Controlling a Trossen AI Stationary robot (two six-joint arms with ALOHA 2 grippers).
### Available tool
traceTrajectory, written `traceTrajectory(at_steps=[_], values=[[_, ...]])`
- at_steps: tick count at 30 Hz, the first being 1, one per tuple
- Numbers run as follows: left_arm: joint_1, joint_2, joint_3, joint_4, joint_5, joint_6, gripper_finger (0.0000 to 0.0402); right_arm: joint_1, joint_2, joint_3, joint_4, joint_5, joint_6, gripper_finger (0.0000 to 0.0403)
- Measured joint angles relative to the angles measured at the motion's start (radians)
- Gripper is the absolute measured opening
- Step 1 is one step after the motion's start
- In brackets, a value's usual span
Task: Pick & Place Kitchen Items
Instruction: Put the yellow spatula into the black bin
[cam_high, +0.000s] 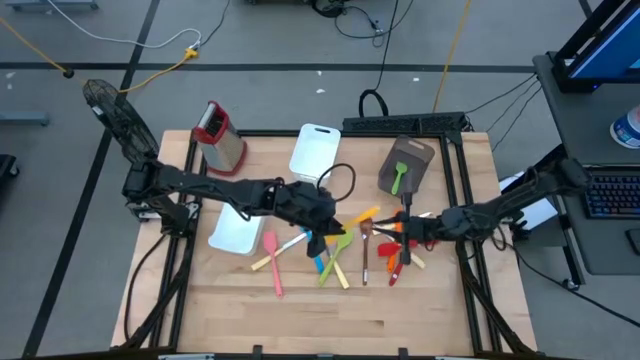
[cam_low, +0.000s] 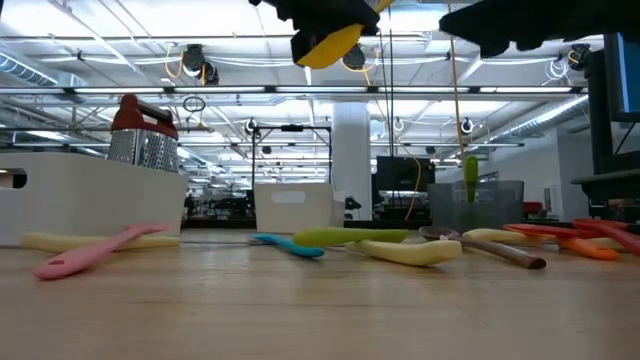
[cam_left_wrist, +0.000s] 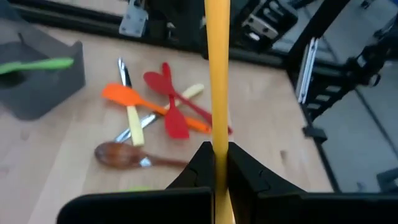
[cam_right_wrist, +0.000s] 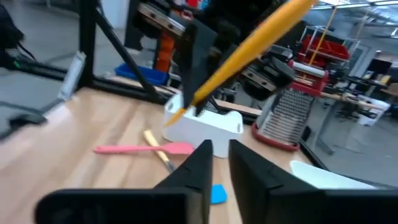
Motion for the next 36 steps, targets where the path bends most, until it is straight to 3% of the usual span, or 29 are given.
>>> traceTrajectory(at_steps=[4, 8, 12, 27, 36], values=[[-0.002, 0.0, 0.0, -0.065, -0.085, 0.003, 0.0008, -0.008, 0.061, 0.0, 0.022, 0.016, -0.097, 0.0104], [-0.001, 0.0, 0.0, -0.157, -0.221, -0.023, 0.0008, -0.001, 0.127, 0.0, 0.022, 0.12, -0.207, 0.0143], [0.019, 0.007, 0.0, -0.192, -0.273, -0.088, 0.0008, 0.003, 0.204, 0.006, 0.03, 0.203, -0.306, 0.0165], [0.093, 0.034, -0.002, -0.337, -0.164, -0.311, 0.0008, 0.043, 0.486, 0.16, 0.078, 0.47, -0.72, 0.0176], [0.085, 0.033, -0.002, -0.341, -0.137, -0.356, 0.0008, 0.042, 0.609, 0.284, 0.114, 0.526, -0.941, 0.0178]])
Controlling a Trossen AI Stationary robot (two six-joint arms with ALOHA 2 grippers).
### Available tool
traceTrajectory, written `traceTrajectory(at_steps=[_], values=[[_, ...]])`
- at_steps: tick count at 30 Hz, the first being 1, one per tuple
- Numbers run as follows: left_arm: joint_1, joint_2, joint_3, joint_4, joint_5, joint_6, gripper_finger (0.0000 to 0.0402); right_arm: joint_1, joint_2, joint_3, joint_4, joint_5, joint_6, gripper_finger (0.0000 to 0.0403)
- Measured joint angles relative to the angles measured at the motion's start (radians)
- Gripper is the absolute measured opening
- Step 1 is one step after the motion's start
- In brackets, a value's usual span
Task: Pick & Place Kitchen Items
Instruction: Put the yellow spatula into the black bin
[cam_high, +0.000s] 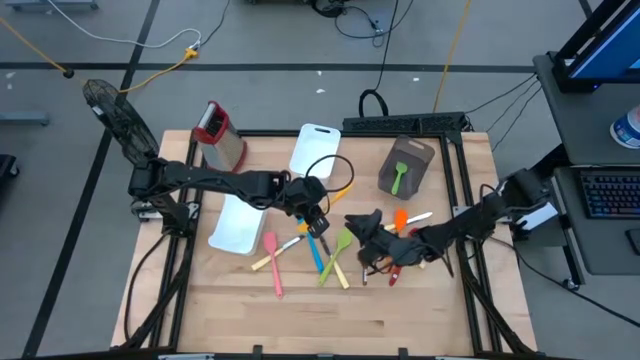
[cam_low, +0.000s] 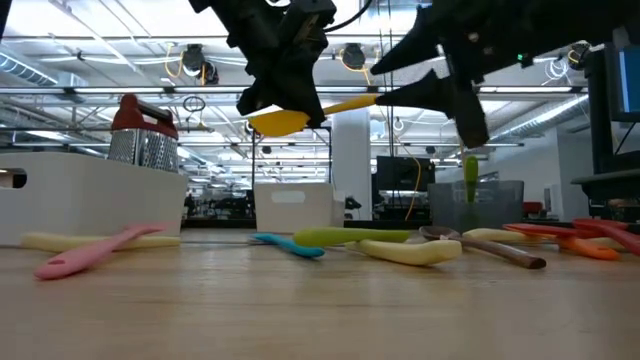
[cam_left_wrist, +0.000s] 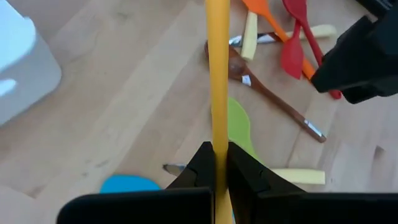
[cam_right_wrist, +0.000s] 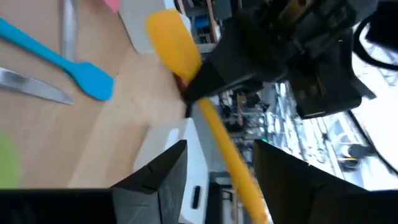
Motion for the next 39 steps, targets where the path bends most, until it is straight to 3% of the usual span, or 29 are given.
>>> traceTrajectory(at_steps=[3, 12, 27, 39], values=[[-0.01, 0.007, 0.0, 0.003, 0.003, -0.008, 0.0008, -0.009, 0.033, 0.038, -0.002, 0.049, -0.053, 0.0183], [-0.051, 0.022, 0.0, 0.009, 0.026, -0.037, 0.0008, -0.047, 0.136, 0.132, -0.002, 0.052, -0.176, 0.0186], [-0.071, 0.021, 0.0, 0.05, 0.024, -0.046, 0.0008, -0.067, 0.199, 0.153, -0.002, 0.05, -0.237, 0.0183], [-0.072, 0.025, 0.0, 0.069, 0.06, -0.057, 0.0008, -0.073, 0.198, 0.154, 0.001, 0.054, -0.236, 0.0101]])
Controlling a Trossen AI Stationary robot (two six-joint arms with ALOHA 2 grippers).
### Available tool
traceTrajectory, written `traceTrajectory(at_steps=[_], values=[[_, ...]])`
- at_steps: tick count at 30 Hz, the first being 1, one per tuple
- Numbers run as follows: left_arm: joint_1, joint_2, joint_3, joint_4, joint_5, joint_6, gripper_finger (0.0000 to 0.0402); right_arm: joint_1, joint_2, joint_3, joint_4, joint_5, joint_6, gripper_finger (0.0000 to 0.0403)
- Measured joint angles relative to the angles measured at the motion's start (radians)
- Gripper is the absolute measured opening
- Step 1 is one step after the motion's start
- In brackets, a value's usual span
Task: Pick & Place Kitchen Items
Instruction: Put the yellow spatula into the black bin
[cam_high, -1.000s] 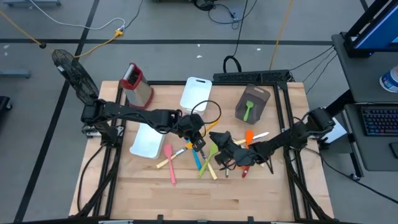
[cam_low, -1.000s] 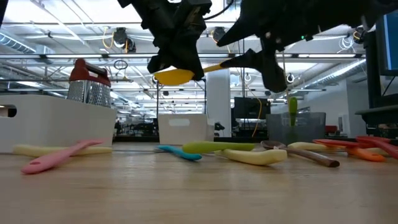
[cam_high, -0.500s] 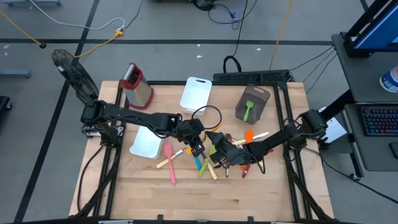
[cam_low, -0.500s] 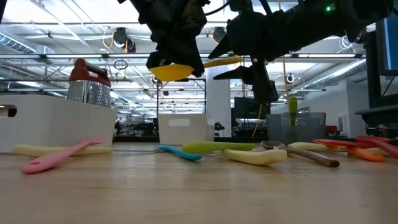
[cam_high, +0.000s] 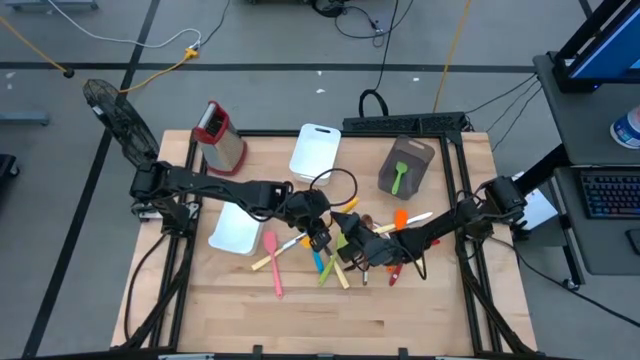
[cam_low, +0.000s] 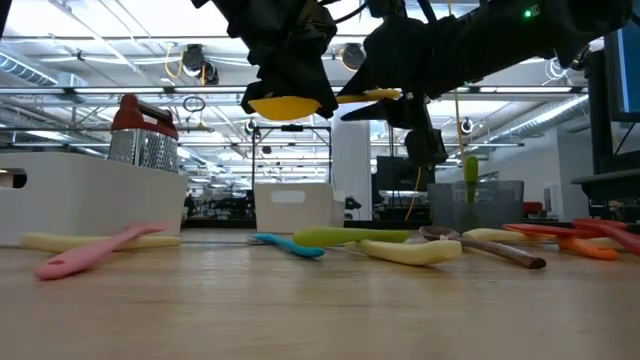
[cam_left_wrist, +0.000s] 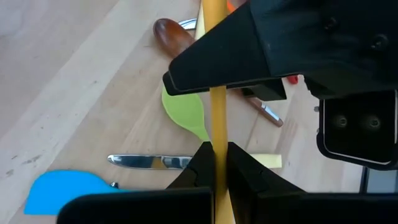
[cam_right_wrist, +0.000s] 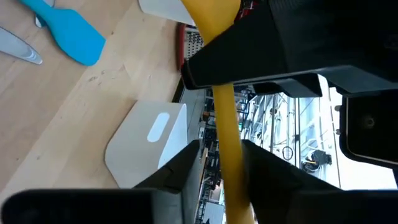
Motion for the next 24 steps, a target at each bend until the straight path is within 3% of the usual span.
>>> traceTrajectory(at_steps=[10, 20, 24], values=[[-0.003, 0.043, 0.001, 0.06, 0.089, 0.013, 0.0008, -0.007, 0.002, -0.002, -0.037, 0.075, 0.027, 0.0011], [0.016, 0.047, 0.001, 0.062, 0.095, 0.059, 0.001, -0.003, 0.002, -0.002, -0.075, 0.132, 0.102, 0.0006], [0.025, 0.047, 0.002, 0.063, 0.088, 0.084, 0.0046, -0.004, 0.002, -0.002, -0.092, 0.168, 0.14, 0.0002]])
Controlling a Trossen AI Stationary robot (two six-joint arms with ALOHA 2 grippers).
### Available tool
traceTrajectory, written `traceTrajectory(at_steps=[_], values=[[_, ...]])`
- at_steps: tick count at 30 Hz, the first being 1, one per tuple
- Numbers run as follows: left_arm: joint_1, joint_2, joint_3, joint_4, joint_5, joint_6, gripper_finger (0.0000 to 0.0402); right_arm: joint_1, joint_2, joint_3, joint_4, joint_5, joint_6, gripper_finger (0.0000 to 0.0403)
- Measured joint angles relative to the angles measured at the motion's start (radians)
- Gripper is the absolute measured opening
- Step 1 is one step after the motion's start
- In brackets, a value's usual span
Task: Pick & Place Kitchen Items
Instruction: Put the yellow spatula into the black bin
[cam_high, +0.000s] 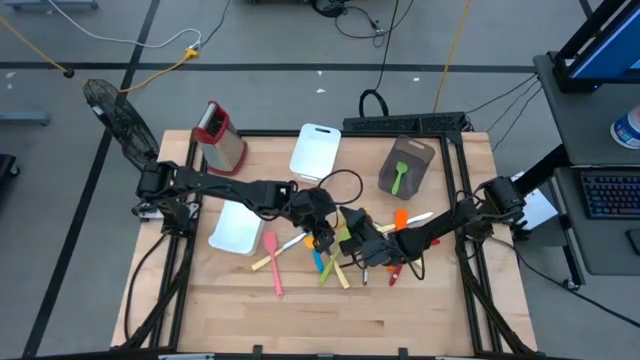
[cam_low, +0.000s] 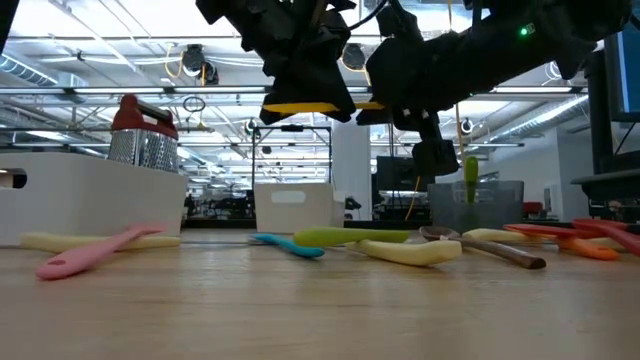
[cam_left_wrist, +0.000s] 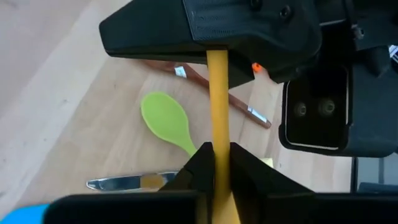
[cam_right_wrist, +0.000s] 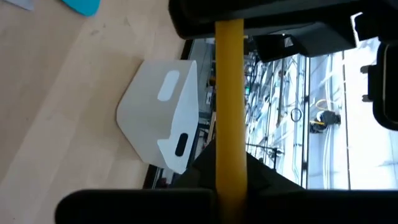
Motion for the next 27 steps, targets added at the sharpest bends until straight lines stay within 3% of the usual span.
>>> traceTrajectory(at_steps=[16, 27], values=[[0.005, 0.0, -0.001, -0.006, 0.004, 0.137, 0.0181, 0.0, -0.002, 0.002, -0.099, 0.071, 0.069, 0.0002], [0.044, -0.002, -0.001, -0.003, 0.005, 0.224, 0.022, 0.0, -0.002, 0.002, -0.233, 0.067, 0.194, 0.0001]])
